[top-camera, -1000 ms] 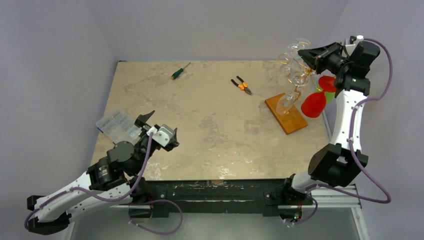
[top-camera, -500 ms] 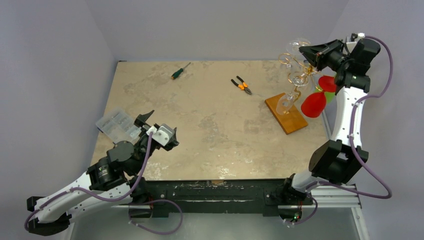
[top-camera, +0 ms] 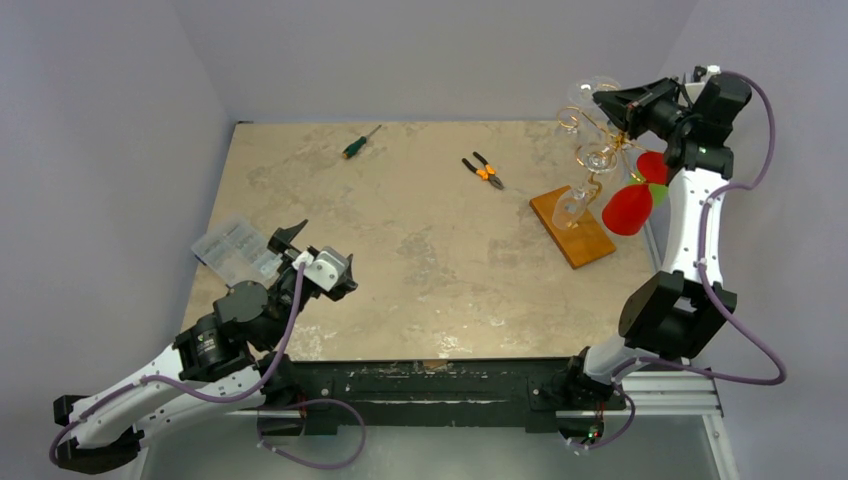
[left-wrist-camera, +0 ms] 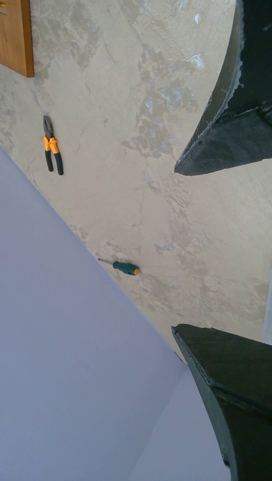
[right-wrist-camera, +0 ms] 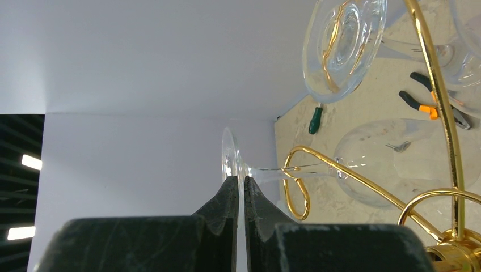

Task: Place the wine glass upside down on the wine glass rack
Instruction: Turn the wine glass upside down at the wine rack.

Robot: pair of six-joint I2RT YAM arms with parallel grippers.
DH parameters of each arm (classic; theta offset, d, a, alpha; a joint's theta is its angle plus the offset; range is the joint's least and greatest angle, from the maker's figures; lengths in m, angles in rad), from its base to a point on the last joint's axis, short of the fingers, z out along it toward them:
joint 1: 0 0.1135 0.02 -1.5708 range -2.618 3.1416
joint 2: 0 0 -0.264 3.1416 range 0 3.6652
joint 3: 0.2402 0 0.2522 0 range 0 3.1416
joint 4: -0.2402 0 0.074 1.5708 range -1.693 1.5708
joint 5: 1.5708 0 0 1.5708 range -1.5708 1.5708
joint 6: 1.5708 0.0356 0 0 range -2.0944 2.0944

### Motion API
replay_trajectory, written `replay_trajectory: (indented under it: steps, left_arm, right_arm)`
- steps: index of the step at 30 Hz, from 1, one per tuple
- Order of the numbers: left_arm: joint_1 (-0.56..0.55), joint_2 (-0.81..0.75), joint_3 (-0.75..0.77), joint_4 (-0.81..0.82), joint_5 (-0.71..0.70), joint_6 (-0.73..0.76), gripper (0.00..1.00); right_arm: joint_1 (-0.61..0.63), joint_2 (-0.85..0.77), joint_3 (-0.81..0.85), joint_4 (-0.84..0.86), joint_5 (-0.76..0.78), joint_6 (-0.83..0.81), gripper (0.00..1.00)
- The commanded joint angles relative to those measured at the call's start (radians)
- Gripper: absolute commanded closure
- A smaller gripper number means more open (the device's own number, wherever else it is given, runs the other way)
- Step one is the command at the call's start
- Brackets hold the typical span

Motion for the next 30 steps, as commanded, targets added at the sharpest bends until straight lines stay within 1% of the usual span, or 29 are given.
replay_trajectory:
  steps: [1,16,30]
  left_arm:
    - [0.009,0.005,-0.002,0.032,0.015,-0.011,0.0]
    - [0.028,0.014,-0.001,0.029,0.035,-0.019,0.0]
    - [0.034,0.01,-0.002,0.025,0.044,-0.023,0.0]
  right_arm:
    - [0.015,-0.007,0.068,0.073,0.008,0.018,1.0]
    - [0.077,0.017,0.071,0.068,0.03,-0.012,1.0]
    - [0.092,-0.037,0.029,0.044,0.019,-0.036,1.0]
